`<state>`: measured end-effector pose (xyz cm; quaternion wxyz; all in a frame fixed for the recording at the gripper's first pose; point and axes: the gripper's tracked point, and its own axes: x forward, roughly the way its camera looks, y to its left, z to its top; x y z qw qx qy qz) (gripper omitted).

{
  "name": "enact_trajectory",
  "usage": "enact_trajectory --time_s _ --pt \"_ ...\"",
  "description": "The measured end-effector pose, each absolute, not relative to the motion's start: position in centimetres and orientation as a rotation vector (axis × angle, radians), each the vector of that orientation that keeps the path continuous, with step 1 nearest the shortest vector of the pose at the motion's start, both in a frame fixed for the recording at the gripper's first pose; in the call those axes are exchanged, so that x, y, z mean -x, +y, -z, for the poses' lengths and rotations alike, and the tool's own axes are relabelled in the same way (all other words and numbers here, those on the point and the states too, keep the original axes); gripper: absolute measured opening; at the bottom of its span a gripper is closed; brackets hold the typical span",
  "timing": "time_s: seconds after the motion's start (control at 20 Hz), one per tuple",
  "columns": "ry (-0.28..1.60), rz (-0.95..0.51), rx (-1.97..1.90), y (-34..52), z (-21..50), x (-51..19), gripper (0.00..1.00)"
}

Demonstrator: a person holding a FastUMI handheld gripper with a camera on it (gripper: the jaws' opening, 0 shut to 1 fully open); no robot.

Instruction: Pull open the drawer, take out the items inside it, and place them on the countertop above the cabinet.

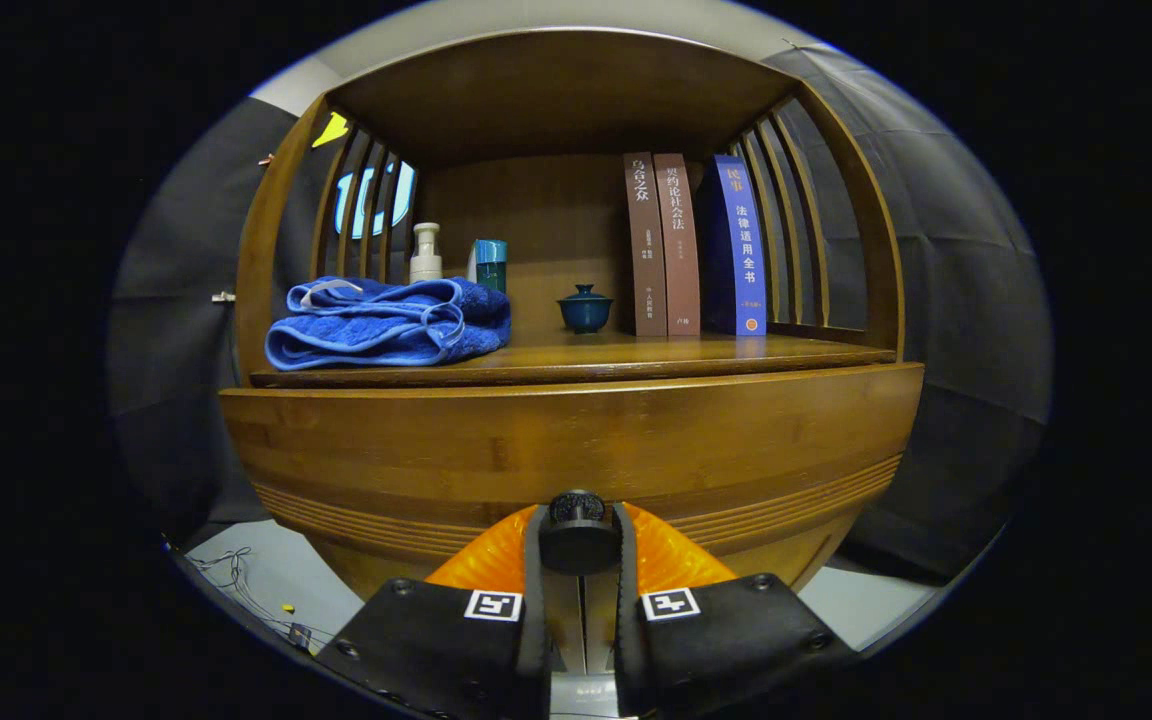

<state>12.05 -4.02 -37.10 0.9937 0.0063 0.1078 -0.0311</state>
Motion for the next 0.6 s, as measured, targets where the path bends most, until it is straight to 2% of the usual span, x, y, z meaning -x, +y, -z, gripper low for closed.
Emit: enact_trajectory --time_s 0.6 --pt "0.235 0.063 -0.038 -4.2 36.4 -2.5 0.29"
